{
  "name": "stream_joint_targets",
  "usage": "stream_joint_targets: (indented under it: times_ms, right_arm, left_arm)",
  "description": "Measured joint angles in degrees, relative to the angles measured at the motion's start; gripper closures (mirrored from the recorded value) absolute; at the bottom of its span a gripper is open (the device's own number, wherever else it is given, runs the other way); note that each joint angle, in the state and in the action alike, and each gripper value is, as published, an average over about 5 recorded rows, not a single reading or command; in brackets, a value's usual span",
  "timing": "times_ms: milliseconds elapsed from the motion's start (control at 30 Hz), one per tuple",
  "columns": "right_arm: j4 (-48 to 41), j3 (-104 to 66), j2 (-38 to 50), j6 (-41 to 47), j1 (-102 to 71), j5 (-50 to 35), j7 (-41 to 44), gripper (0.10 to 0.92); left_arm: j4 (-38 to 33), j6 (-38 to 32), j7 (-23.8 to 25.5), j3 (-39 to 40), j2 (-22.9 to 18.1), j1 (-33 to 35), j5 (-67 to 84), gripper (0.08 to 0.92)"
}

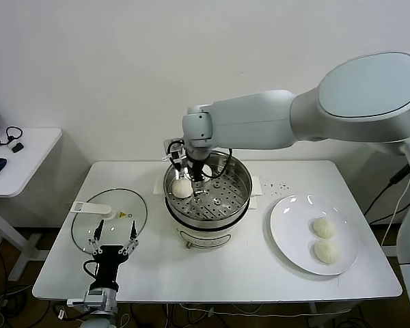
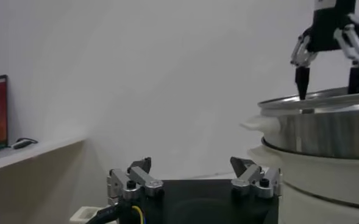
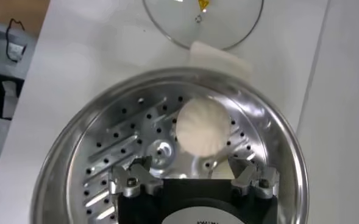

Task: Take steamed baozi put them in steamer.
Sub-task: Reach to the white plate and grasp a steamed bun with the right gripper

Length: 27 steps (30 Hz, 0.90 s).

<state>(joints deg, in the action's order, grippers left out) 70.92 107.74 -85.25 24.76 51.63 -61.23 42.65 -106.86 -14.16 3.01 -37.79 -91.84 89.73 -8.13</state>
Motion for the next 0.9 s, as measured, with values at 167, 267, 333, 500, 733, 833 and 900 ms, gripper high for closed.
stream_joint_targets:
  times_ms: [167, 267, 333, 500, 733, 833, 900]
  right_arm:
    - [3.6, 1.5, 3.3, 0.5, 3.0, -0.3, 0.0, 0.203]
    - [5.9, 2.5, 5.6, 0.7, 4.9, -0.3, 0.2, 0.203]
    - [7.4, 3.3, 7.3, 0.7, 6.2, -0.2, 0.3, 0.203]
    - [11.1, 5.4, 12.3, -0.1, 9.2, 0.5, 1.2, 0.203]
    - [13.6, 9.1, 19.9, -3.8, 11.8, 3.4, 4.1, 0.203]
    - [14.1, 10.6, 23.2, -5.8, 12.1, 5.3, 5.7, 0.203]
    - [14.3, 11.5, 25.4, -7.1, 12.1, 6.6, 6.9, 0.203]
  left_arm:
    - [-0.3, 0.0, 0.0, -0.1, 0.0, 0.3, -0.1, 0.177]
    - [-0.4, 0.0, 0.0, -0.1, 0.0, 0.4, -0.1, 0.177]
    - [-0.5, 0.0, 0.0, 0.0, 0.0, 0.4, -0.1, 0.177]
    - [-0.5, 0.0, 0.0, 0.1, 0.0, 0.5, -0.3, 0.177]
    - [-0.1, -0.1, 0.0, 0.2, -0.1, 0.5, -0.8, 0.177]
    - [0.1, -0.1, 0.0, 0.2, -0.2, 0.6, -1.1, 0.177]
    - [0.1, -0.1, 0.0, 0.2, -0.3, 0.6, -1.4, 0.177]
